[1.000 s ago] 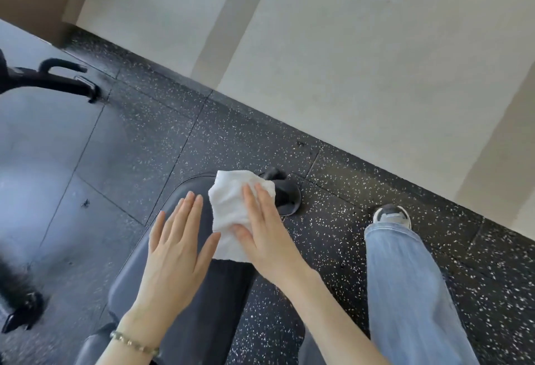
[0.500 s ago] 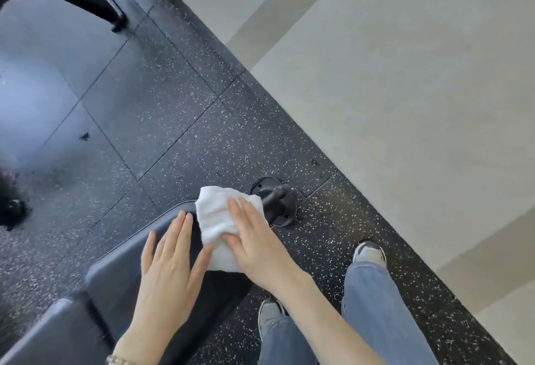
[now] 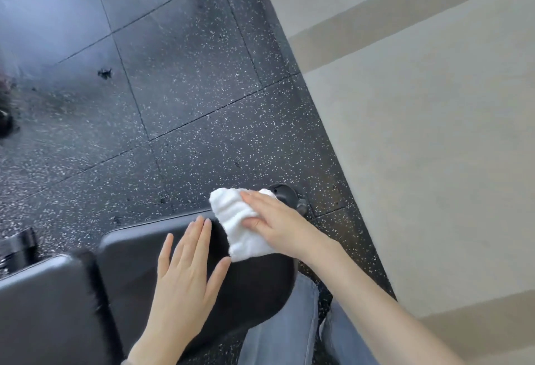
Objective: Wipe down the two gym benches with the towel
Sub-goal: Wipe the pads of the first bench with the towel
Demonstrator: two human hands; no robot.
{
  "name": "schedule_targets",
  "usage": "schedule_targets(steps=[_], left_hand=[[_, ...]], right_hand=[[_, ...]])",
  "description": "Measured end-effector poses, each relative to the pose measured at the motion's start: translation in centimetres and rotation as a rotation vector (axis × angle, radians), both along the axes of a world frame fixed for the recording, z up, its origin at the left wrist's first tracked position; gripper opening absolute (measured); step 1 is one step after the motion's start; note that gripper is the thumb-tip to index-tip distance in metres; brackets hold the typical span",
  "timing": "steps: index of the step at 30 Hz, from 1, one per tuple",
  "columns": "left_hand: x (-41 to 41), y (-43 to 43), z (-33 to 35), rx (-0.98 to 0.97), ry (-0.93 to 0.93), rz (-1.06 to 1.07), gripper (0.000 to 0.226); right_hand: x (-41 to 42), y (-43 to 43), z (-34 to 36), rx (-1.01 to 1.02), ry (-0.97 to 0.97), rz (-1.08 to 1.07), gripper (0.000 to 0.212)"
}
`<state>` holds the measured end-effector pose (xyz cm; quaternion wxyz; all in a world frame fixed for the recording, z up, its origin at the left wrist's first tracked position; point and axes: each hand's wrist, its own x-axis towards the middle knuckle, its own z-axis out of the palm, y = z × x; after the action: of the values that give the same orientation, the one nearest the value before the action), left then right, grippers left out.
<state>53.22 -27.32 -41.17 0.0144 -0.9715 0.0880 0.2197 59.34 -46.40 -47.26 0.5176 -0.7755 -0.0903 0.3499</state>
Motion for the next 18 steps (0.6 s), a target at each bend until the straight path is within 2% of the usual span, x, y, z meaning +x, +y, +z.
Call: schedule_targets(steps=[2, 5, 8, 14, 18], left_hand=[[0.4, 0.7, -0.3, -0.023, 0.013, 0.0, 0.069], [0.1, 1.4, -0.2, -0.074, 0.042, 0.011, 0.068], [0.1, 2.4, 0.0, -0.126, 0.059, 0.015, 0.067], [0.7, 5.1, 0.0, -0.155, 0.074, 0.117, 0.065], [0.8, 6.4, 0.2, -0.154, 0.1, 0.18, 0.065]], right_hand=[[1.1, 0.6, 0.0, -0.014, -0.042, 0.06, 0.051], [0.2, -0.7, -0.1, 0.009, 0.055, 0.057, 0.052], [0.9, -1.0, 0.4, -0.056, 0.052, 0.116, 0.051], [5.1, 5.0, 1.3, -0.166, -0.036, 0.361, 0.046], [5.1, 3.5, 1.7, -0.182, 0.044, 0.394, 0.048]])
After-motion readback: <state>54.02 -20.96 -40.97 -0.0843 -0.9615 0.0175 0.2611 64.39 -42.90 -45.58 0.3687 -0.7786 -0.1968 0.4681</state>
